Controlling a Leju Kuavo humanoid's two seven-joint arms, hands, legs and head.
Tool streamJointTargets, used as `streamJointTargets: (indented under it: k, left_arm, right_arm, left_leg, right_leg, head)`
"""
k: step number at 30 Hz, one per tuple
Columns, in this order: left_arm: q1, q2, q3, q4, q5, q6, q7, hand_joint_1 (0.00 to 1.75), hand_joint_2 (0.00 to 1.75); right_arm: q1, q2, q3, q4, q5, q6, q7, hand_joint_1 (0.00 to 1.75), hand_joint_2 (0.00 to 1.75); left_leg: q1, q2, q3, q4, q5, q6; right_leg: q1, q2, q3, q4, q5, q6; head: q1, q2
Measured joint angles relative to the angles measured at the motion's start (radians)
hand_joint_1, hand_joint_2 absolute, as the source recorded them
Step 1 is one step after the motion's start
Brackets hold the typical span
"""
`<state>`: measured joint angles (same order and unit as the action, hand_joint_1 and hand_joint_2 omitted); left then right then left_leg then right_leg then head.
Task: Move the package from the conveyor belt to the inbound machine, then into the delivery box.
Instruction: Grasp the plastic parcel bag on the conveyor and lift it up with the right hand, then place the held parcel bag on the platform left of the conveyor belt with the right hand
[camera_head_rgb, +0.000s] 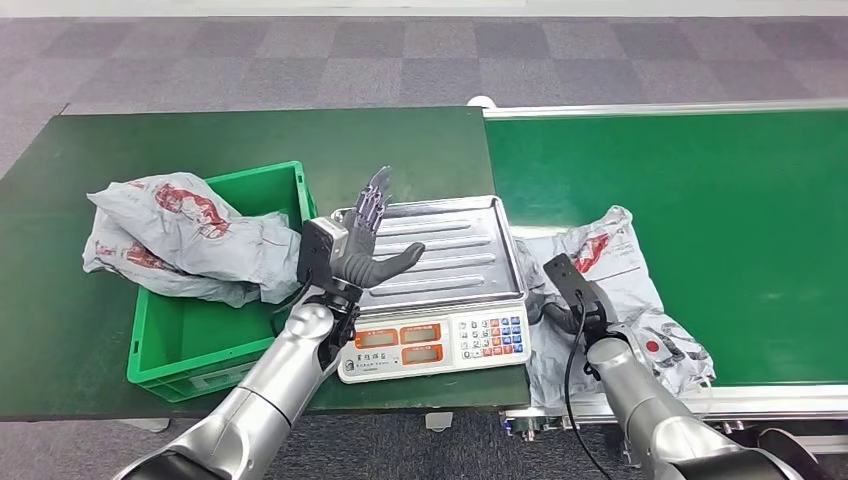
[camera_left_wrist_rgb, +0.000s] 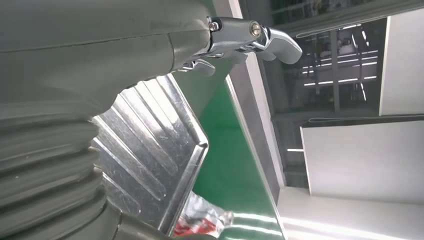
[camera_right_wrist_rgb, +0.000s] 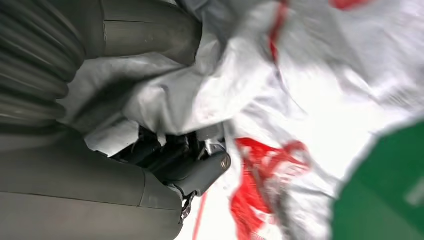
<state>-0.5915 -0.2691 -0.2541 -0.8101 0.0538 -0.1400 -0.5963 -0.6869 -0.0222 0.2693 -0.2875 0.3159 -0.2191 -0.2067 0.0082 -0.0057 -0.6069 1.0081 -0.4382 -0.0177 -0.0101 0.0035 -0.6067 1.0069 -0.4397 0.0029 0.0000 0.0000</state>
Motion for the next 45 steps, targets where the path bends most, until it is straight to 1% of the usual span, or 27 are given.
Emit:
streamJointTargets:
  k: [3, 7, 13, 16, 22, 26, 30, 34, 40, 45]
  left_arm:
    - [0.005, 0.003, 0.002, -0.004, 0.000, 0.006, -0.004, 0.00, 1.75]
    - [0.013, 0.009, 0.008, -0.011, 0.001, 0.015, -0.010, 0.00, 1.75]
    - [0.021, 0.019, 0.017, -0.030, 0.006, 0.027, -0.014, 0.00, 1.75]
    - [0.030, 0.024, 0.025, -0.041, 0.008, 0.023, -0.016, 0.00, 1.75]
    - [0.038, 0.029, 0.031, -0.046, 0.008, 0.007, -0.026, 0.00, 1.75]
    - [0.029, 0.030, 0.035, -0.037, 0.008, 0.004, -0.031, 0.00, 1.75]
    - [0.002, 0.030, 0.035, -0.019, 0.001, 0.011, -0.026, 0.00, 1.75]
    - [-0.027, 0.030, 0.035, -0.003, -0.042, 0.059, -0.018, 0.00, 1.75]
    - [-0.075, 0.031, 0.035, 0.004, -0.083, 0.112, -0.002, 0.00, 1.75]
    - [-0.078, 0.035, 0.035, -0.010, -0.091, 0.131, 0.005, 0.00, 1.75]
  right_arm:
    - [-0.007, 0.001, -0.035, -0.014, -0.014, -0.017, -0.060, 1.75, 1.75]
    - [-0.031, 0.002, -0.058, -0.041, -0.013, -0.047, -0.123, 1.75, 1.75]
    - [-0.093, 0.011, -0.064, -0.109, 0.011, -0.095, -0.188, 1.75, 1.75]
    - [-0.105, 0.013, -0.064, -0.161, 0.021, -0.123, -0.211, 1.75, 1.75]
    - [-0.093, 0.011, -0.064, -0.280, 0.005, -0.132, -0.210, 1.75, 1.75]
    - [-0.078, 0.011, -0.058, -0.339, 0.004, -0.082, -0.175, 1.75, 1.75]
    - [-0.063, 0.024, -0.028, -0.357, 0.023, -0.048, -0.153, 1.75, 1.75]
    - [-0.060, 0.057, 0.019, -0.357, 0.053, -0.001, -0.138, 1.75, 1.75]
    - [-0.078, 0.162, 0.119, -0.319, 0.064, 0.048, -0.117, 1.75, 1.75]
    - [-0.101, 0.213, 0.170, -0.285, 0.041, 0.097, -0.106, 1.75, 1.75]
  left_leg:
    - [0.000, 0.000, -0.001, 0.000, 0.000, 0.000]
    - [0.000, 0.000, -0.001, 0.000, 0.000, 0.000]
    - [0.000, 0.000, -0.001, 0.000, 0.000, 0.000]
    - [0.000, 0.000, -0.001, 0.000, 0.000, 0.000]
    - [0.000, 0.000, -0.001, 0.000, 0.000, 0.000]
    - [0.000, 0.000, -0.001, 0.000, 0.000, 0.000]
    - [0.000, 0.000, -0.001, 0.000, 0.000, 0.000]
    - [0.001, 0.001, -0.001, 0.000, 0.001, 0.000]
    - [0.001, 0.002, -0.001, -0.001, 0.001, -0.001]
    - [0.001, 0.001, -0.002, -0.001, 0.001, -0.001]
  right_leg:
    - [0.000, 0.000, 0.000, 0.000, 0.000, 0.000]
    - [-0.001, 0.000, -0.001, 0.000, 0.000, 0.000]
    - [0.000, 0.000, -0.001, 0.000, 0.000, 0.000]
    - [0.000, 0.000, -0.001, 0.000, 0.000, 0.000]
    - [-0.001, 0.000, -0.002, 0.000, 0.000, 0.000]
    - [-0.001, 0.000, -0.002, 0.000, 0.000, 0.000]
    - [0.000, 0.000, -0.002, 0.000, 0.000, 0.000]
    - [0.001, 0.001, -0.002, 0.000, 0.000, 0.000]
    - [0.002, 0.002, -0.003, 0.001, 0.000, -0.001]
    - [0.002, 0.002, -0.003, 0.001, 0.000, -0.001]
  head:
    - [0.000, 0.000]
    - [0.000, 0.000]
    - [0.000, 0.000]
    - [0.000, 0.000]
    - [0.000, 0.000]
    - [0.000, 0.000]
    - [0.000, 0.000]
    - [0.000, 0.000]
    - [0.000, 0.000]
    - [0.000, 0.000]
